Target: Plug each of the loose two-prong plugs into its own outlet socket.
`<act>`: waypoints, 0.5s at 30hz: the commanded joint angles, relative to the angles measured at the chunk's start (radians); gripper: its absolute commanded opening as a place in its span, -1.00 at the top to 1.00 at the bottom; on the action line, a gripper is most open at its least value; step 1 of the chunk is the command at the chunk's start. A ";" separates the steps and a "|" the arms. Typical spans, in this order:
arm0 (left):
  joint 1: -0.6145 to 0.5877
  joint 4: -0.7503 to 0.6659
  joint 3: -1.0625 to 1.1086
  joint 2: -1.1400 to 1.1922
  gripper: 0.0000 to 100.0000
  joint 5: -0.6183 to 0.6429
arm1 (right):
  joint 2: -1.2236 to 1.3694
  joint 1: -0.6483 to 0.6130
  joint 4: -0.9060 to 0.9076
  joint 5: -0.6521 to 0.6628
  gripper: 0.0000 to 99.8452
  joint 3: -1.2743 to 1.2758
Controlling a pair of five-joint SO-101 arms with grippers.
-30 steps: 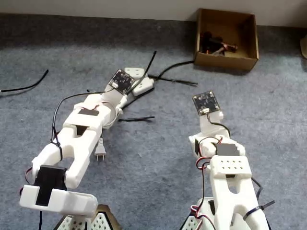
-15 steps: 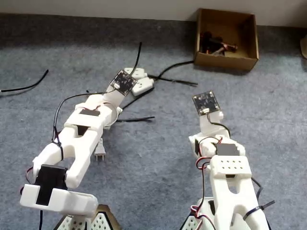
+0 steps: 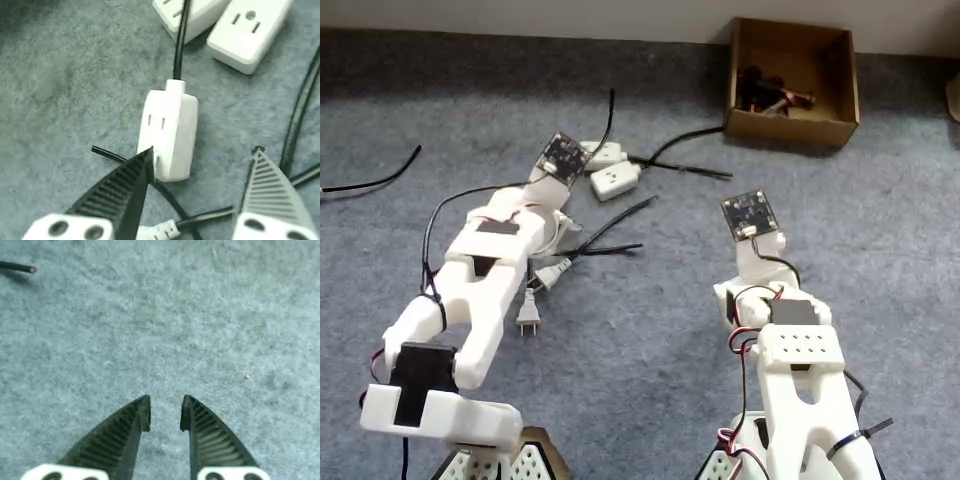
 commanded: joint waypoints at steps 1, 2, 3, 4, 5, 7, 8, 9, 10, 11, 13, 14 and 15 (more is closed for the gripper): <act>-0.025 0.009 -0.076 -0.016 0.43 0.017 | -0.025 0.010 -0.019 0.014 0.78 -0.004; -0.025 0.009 -0.081 -0.016 0.43 0.017 | -0.025 0.010 -0.019 0.014 0.78 -0.004; -0.025 0.014 -0.087 -0.016 0.43 0.017 | -0.025 0.010 -0.019 0.015 0.78 -0.004; -0.025 0.026 -0.096 -0.016 0.43 0.017 | -0.025 0.010 -0.019 0.015 0.78 -0.004; -0.024 0.046 -0.108 -0.016 0.43 0.017 | -0.025 0.010 -0.019 0.015 0.78 -0.004; -0.024 0.092 -0.142 -0.015 0.43 0.017 | -0.025 0.010 -0.019 0.015 0.78 -0.004; -0.025 0.103 -0.162 -0.007 0.43 0.017 | -0.025 0.010 -0.019 0.015 0.78 -0.004; -0.030 0.109 -0.182 -0.005 0.43 0.017 | -0.025 0.010 -0.019 0.015 0.78 -0.004; -0.036 0.109 -0.199 -0.002 0.43 0.017 | -0.025 0.010 -0.019 0.015 0.78 -0.004; -0.041 0.110 -0.208 -0.002 0.43 0.018 | -0.025 0.010 -0.019 0.015 0.78 -0.004; -0.044 0.110 -0.216 -0.002 0.43 0.018 | -0.025 0.010 -0.019 0.015 0.78 -0.004; -0.044 0.110 -0.216 -0.002 0.43 0.018 | -0.025 0.010 -0.019 0.015 0.78 -0.004; -0.044 0.110 -0.216 -0.002 0.43 0.018 | -0.025 0.010 -0.019 0.015 0.78 -0.004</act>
